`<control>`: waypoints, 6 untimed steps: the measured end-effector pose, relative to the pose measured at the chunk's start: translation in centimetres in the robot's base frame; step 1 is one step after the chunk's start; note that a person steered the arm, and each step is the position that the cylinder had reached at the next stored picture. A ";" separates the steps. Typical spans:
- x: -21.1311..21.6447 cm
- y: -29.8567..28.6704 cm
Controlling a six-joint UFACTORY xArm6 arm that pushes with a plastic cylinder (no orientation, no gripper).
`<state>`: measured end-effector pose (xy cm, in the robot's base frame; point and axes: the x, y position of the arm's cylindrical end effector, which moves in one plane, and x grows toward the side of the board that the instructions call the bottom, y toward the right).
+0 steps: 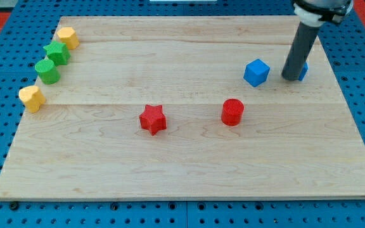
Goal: Place the blue triangle to the top of the blue cube
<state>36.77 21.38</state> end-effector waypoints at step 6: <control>-3.5 -1.2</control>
